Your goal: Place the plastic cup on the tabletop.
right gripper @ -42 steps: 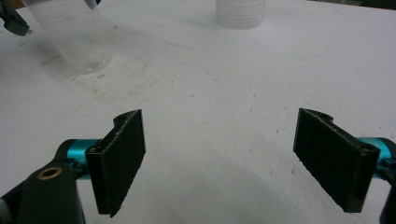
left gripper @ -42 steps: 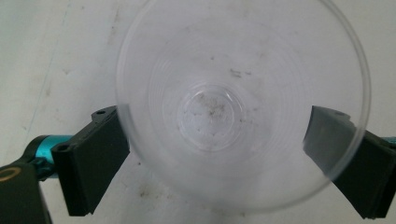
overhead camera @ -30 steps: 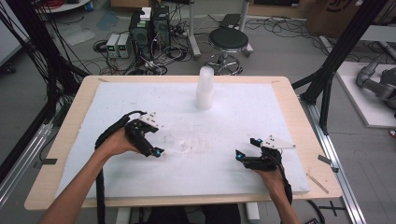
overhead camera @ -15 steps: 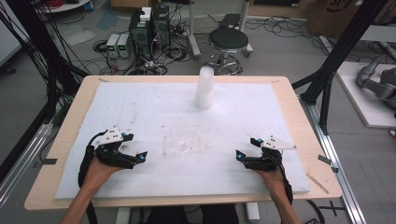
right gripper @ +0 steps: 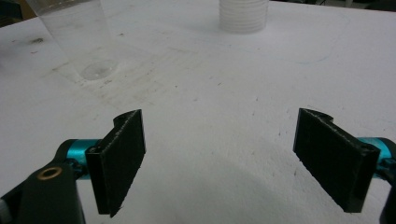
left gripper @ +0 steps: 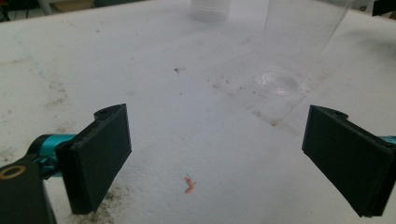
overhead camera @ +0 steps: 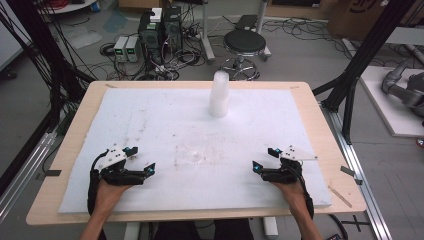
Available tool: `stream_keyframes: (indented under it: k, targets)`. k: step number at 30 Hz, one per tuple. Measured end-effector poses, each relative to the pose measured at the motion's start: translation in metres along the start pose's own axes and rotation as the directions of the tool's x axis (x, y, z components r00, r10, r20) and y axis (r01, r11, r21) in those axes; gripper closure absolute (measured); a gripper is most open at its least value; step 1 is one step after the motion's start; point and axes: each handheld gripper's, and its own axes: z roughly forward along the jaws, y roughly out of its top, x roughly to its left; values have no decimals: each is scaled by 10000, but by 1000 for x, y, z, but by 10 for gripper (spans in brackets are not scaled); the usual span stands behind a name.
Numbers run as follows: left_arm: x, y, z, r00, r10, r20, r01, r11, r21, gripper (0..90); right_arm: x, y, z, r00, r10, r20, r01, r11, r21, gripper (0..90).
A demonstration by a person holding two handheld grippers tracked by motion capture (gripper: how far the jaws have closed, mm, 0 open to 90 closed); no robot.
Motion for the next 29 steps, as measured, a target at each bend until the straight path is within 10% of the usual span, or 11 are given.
stream_keyframes:
  k: [29]
  targets:
    - [-1,-2,-3,9997,162,160,-157,9994,-305,93,-1,-2,-4,9998,179,-121,-183,9992,-348,165]
